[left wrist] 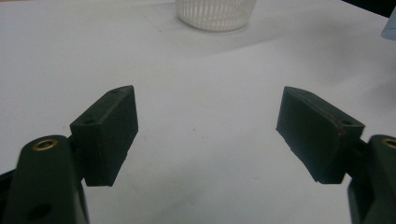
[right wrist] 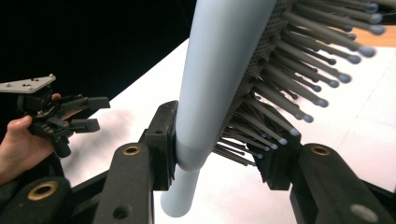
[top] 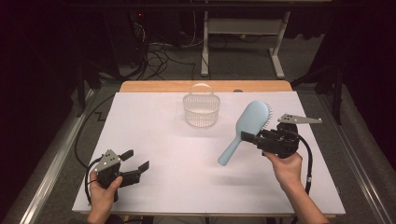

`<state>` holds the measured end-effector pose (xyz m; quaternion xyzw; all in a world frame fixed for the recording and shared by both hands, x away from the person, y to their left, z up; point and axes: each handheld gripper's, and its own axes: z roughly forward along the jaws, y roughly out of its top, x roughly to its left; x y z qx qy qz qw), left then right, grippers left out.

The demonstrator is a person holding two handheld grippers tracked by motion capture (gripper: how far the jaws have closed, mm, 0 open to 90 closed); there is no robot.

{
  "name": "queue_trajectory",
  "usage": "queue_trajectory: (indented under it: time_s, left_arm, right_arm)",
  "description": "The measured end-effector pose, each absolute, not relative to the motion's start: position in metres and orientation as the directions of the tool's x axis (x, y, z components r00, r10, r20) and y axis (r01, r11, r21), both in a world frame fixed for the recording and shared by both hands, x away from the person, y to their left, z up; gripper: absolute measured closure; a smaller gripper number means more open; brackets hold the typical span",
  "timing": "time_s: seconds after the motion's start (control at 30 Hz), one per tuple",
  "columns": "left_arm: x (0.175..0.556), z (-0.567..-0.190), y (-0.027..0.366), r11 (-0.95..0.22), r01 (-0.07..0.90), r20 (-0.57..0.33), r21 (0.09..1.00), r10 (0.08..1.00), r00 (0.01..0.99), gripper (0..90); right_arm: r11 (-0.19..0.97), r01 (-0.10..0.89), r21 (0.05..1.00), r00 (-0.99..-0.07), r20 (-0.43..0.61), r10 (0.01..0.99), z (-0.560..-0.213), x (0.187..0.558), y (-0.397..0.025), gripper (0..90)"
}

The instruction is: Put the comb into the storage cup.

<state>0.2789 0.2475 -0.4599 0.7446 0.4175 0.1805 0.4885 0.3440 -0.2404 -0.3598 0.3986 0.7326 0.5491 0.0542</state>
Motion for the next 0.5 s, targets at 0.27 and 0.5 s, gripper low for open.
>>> queue_trajectory:
  time_s: [0.27, 0.5]
  left_arm:
    - [0.278, -0.46, 0.244, -0.186, 0.432, -0.12, 0.883, 0.799, 0.589, 21.0]
    - [0.278, -0.46, 0.244, -0.189, 0.434, -0.122, 0.881, 0.796, 0.593, 21.0]
  right_arm:
    - [0.077, 0.521, 0.85, -0.666, 0.348, 0.66, -0.35, 0.351, -0.244, 56.2]
    - [0.086, 0.52, 0.85, -0.657, 0.333, 0.676, -0.342, 0.358, -0.243, 56.2]
